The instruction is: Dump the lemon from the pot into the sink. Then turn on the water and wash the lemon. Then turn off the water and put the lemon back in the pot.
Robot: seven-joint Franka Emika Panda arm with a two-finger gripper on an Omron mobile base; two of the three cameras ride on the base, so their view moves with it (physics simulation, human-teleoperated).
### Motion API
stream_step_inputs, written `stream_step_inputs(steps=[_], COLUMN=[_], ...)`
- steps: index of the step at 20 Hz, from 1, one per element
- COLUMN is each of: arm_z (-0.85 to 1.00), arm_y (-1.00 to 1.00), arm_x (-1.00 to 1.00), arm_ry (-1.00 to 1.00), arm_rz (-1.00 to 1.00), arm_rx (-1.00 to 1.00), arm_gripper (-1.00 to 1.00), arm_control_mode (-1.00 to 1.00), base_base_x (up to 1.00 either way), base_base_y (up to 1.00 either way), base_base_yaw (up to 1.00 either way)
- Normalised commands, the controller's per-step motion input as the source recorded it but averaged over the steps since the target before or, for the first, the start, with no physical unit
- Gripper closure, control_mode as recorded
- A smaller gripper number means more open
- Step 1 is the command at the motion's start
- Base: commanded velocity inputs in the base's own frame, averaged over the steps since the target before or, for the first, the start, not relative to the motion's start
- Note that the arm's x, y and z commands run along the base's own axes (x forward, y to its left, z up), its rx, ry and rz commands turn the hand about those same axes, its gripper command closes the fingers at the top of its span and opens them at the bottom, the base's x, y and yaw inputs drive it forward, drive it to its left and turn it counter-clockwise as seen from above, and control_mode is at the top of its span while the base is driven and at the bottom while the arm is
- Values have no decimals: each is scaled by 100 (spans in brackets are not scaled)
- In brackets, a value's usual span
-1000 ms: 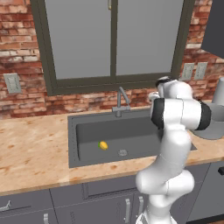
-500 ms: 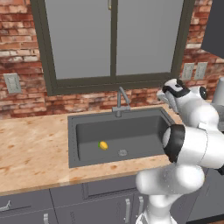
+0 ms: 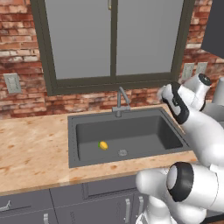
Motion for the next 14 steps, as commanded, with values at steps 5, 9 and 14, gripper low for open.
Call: stream_step_inputs(steps=[5,9,14], arm_z=[19,0,-5], arm_y=[48,63,70], arm_x=[-51,-53,-59], arm_ry=[32,24,11], arm_rz=[0,1,11], arm_rx=[-1,0,0], arm_gripper=[-100,-100,-100], arm_control_mode=[-100,-100,-100], base_base_x=[0,0,0], base_base_y=[0,0,0], base_base_yaw=[0,0,0])
